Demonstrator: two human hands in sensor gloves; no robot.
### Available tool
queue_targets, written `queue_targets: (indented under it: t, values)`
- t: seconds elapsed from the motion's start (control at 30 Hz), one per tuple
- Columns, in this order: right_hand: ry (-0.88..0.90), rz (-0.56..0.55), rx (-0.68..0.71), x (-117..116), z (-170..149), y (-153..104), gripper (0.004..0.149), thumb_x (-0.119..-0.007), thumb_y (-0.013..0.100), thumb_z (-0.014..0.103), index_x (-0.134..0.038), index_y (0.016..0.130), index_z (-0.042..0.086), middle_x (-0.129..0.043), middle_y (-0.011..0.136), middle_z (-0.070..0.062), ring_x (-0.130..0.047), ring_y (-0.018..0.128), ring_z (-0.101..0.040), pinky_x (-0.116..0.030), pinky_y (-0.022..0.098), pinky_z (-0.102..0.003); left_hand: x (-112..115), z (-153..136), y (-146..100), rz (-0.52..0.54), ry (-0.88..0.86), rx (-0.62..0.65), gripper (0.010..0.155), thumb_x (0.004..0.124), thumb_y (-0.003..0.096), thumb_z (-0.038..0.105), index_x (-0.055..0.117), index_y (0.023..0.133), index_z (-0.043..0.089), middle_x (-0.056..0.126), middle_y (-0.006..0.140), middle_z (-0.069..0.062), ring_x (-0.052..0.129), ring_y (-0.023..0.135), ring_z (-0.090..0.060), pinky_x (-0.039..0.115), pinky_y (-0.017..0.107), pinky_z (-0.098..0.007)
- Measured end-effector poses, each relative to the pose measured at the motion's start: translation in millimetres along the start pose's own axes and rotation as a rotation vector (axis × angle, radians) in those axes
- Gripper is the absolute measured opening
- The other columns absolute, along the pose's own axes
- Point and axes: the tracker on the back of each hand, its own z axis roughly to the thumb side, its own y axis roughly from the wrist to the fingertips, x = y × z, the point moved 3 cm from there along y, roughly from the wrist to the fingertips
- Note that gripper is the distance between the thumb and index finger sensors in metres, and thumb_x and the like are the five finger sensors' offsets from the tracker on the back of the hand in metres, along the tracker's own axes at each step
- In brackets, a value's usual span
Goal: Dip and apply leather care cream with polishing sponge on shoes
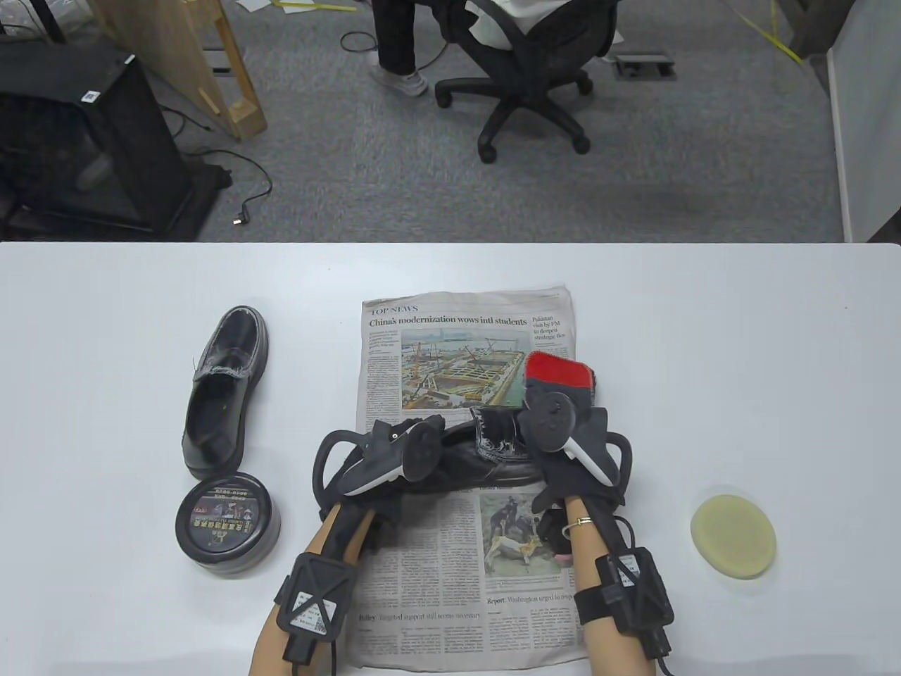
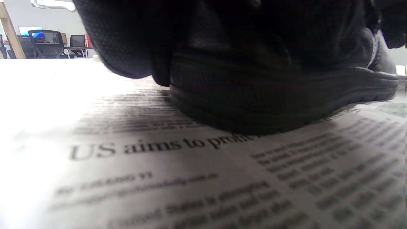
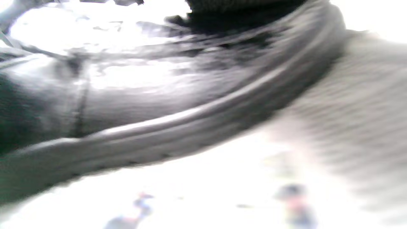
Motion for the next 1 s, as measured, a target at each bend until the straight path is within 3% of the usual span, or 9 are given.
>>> queue_targets:
  t: [0.17,0.37,0.5,0.63,0.73,0.8,1.0]
  values:
    - [-0.129,-0.066,0.008,3.2,-15.5,-22.1,0.058,-0.042,0.066,0.036,-0.037,0.115,0.005,-0.036,0.115,-0.028,-0.046,0.103,-0.053,-0.047,0.071,-0.058,-0.2,0.6,0.1,0.003,0.0,-0.013,0.083,0.079,0.0379,0.063,0.06,0.112,0.031,0.083,0.109,-0.001,0.091,0.092,-0.027,0.081,0.066,-0.048]
    - [-0.333,-0.15,0.135,-6.0,16.6,-54.3,0.058,-0.046,0.066,0.033,-0.048,0.11,-0.006,-0.052,0.105,-0.038,-0.068,0.089,-0.059,-0.066,0.062,-0.058,0.8,0.2,0.9,0.008,-0.025,-0.014,0.083,0.08,0.036,0.062,0.06,0.111,0.032,0.082,0.11,0.0,0.09,0.094,-0.026,0.081,0.067,-0.048]
    - [-0.265,-0.139,0.3,-12.6,52.4,-71.9,0.058,-0.047,0.066,0.032,-0.049,0.109,-0.007,-0.054,0.105,-0.038,-0.069,0.088,-0.059,-0.068,0.062,-0.058,1.4,0.4,1.1,0.004,-0.036,-0.004,0.083,0.08,0.0356,0.062,0.059,0.111,0.034,0.081,0.111,0.002,0.088,0.096,-0.026,0.08,0.069,-0.048]
    - [-0.078,-0.181,0.383,0.3,80.7,-75.6,0.059,-0.046,0.066,0.034,-0.048,0.11,-0.005,-0.056,0.105,-0.038,-0.072,0.088,-0.057,-0.073,0.062,-0.054,1.1,0.7,1.7,-0.001,-0.026,0.004,0.083,0.081,0.0348,0.061,0.059,0.11,0.035,0.08,0.111,0.003,0.087,0.097,-0.024,0.08,0.07,-0.048]
    - [-0.003,-0.156,0.382,6.1,87.9,-64.5,0.059,-0.045,0.066,0.034,-0.047,0.112,-0.003,-0.051,0.109,-0.035,-0.065,0.094,-0.058,-0.068,0.066,-0.056,1.1,0.9,2.0,-0.002,-0.024,0.007,0.083,0.081,0.0347,0.061,0.059,0.11,0.035,0.079,0.112,0.004,0.086,0.098,-0.024,0.079,0.07,-0.048]
    - [0.079,-0.092,0.373,3.2,88.3,-48.5,0.058,-0.045,0.067,0.035,-0.045,0.114,0.001,-0.043,0.115,-0.03,-0.051,0.102,-0.057,-0.054,0.071,-0.063,1.2,0.7,2.1,-0.002,-0.026,0.01,0.083,0.081,0.0347,0.061,0.059,0.11,0.035,0.079,0.112,0.004,0.086,0.098,-0.024,0.079,0.071,-0.049]
    - [0.112,0.018,0.23,-8.6,67.2,-10.0,0.057,-0.04,0.067,0.038,-0.034,0.117,0.011,-0.028,0.122,-0.017,-0.028,0.11,-0.047,-0.032,0.075,-0.058,1.7,0.1,1.7,0.007,-0.04,0.007,0.084,0.082,0.0349,0.061,0.059,0.111,0.034,0.08,0.112,0.003,0.087,0.097,-0.025,0.08,0.069,-0.048]
